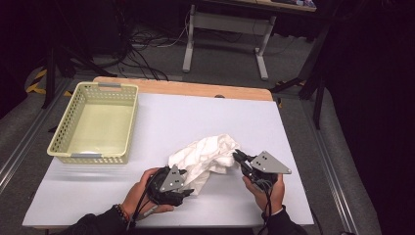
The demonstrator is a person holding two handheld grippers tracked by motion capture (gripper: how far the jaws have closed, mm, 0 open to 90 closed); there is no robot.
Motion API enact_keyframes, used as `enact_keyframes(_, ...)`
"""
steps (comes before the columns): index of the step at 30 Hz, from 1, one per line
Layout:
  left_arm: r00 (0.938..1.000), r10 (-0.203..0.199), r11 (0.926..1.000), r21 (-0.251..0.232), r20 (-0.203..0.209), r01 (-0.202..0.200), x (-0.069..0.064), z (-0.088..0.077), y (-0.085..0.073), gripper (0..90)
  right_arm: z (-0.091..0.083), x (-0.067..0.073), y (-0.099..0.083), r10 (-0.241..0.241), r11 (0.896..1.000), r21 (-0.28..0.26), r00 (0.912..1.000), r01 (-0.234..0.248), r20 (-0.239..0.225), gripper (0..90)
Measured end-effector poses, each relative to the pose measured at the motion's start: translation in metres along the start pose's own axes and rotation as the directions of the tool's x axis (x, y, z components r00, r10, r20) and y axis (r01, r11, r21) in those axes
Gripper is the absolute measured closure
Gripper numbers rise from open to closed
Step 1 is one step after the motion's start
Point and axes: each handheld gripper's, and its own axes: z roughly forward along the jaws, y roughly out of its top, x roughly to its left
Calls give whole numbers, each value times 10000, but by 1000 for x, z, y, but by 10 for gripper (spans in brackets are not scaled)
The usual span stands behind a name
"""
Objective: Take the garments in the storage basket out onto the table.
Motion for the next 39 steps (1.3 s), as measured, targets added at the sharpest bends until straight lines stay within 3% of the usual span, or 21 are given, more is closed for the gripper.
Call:
enact_keyframes(2,9997,-239,9996,171,-39,239,7,4,-4,459,0,0,0,-2,10000,-2,10000,2,-46,867)
enact_keyframes(7,9992,-405,9991,123,-52,406,14,0,-5,685,1,2,0,-20,10000,64,9998,22,-180,862)
enact_keyframes(12,9980,-628,9966,-535,-97,622,22,-11,-5,854,2,4,-3,8,9998,202,9994,-1,-357,844)
enact_keyframes(18,9955,-889,9894,-1180,-329,845,30,-26,-3,865,-1,6,-9,94,9993,373,9973,-66,-733,770)
enact_keyframes(20,9940,-974,9849,-1483,-493,891,32,-34,-2,865,-3,10,-10,63,9993,368,9955,-28,-948,681)
enact_keyframes(22,9934,-1015,9828,-1601,-541,917,33,-36,-2,866,-4,11,-11,66,9994,339,9943,-30,-1066,666)
enact_keyframes(23,9934,-1001,9822,-1653,-557,897,34,-39,0,866,-4,17,-11,96,9994,343,9920,-53,-1262,575)
enact_keyframes(27,9923,-978,9797,-1825,-759,826,34,-44,0,865,-2,31,-9,-393,9978,472,9858,476,-1632,510)
enact_keyframes(31,9913,-1036,9779,-1904,-815,865,35,-47,0,865,4,36,-11,-533,9947,769,9807,689,-1883,467)
enact_keyframes(32,9907,-1035,9765,-1983,-883,843,36,-49,0,865,10,38,-15,-430,9917,1095,9758,678,-2142,438)
enact_keyframes(34,9901,-1054,9759,-2010,-926,851,37,-51,0,865,13,41,-17,-418,9901,1201,9707,720,-2368,422)
enact_keyframes(38,9890,-1067,9721,-2200,-1027,821,38,-57,1,864,14,54,-14,-677,9906,946,9560,984,-2855,379)
enact_keyframes(39,9890,-1067,9721,-2200,-1027,821,38,-57,1,864,14,54,-14,-677,9906,946,9560,984,-2855,379)
